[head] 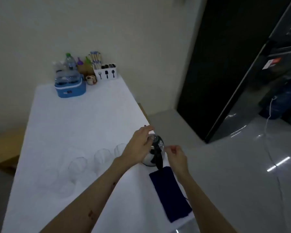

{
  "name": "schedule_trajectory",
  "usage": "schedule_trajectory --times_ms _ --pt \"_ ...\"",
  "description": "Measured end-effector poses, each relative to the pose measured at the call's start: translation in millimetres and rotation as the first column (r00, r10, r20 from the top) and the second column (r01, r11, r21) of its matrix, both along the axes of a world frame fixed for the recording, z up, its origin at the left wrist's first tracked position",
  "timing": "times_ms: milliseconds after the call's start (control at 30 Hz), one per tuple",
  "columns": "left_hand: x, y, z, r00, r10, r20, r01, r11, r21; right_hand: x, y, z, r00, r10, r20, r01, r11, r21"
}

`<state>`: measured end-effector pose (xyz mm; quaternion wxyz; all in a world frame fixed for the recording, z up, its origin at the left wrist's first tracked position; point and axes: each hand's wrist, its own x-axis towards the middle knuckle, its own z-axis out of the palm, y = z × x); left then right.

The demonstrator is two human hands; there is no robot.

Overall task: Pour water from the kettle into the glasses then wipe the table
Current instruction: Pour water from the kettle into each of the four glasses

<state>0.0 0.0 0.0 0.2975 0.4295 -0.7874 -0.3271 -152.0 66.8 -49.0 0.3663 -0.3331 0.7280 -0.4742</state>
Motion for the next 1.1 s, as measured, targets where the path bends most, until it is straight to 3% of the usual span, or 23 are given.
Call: schedule_trajectory --times_ms 100,200,367,567,667,733,867,1100 --pt "-23 -13 -10 0.983 -0.101 0.153 0.079 0.987 0.142 -1 -17 -23 0.995 0.025 0.092 -0.041 0.982 0.186" --pt "-42 -27 -22 0.951 -0.182 0.249 0.116 0.959 0.259 4 -27 -42 0.985 0.024 0.17 -0.064 0.97 0.234" --pt "-40 -44 -61 0.753 -0.324 0.573 0.209 0.943 0.258 11 -38 -66 0.951 -0.026 0.307 -0.042 0.976 0.213" --pt "-46 -39 -67 0.832 -0.195 0.52 0.12 0.977 0.174 17 -38 -75 0.844 -0.192 0.501 0.153 0.981 0.118" --pt "-42 -38 -69 0.724 -0.274 0.633 0.251 0.96 0.128 10 -39 -73 0.828 -0.197 0.525 0.187 0.98 0.072" --pt "-44 -35 -67 0.709 -0.273 0.65 0.284 0.954 0.091 2 -39 -69 0.832 -0.193 0.52 0.203 0.978 0.038" --pt "-54 -23 -49 0.803 -0.245 0.543 0.191 0.969 0.154 -10 -30 -54 0.843 -0.164 0.512 0.196 0.981 -0.008" --pt "-45 7 2 0.905 -0.179 0.385 0.2 0.98 -0.012 -9 -6 17 0.856 -0.176 0.486 0.237 0.969 -0.068"
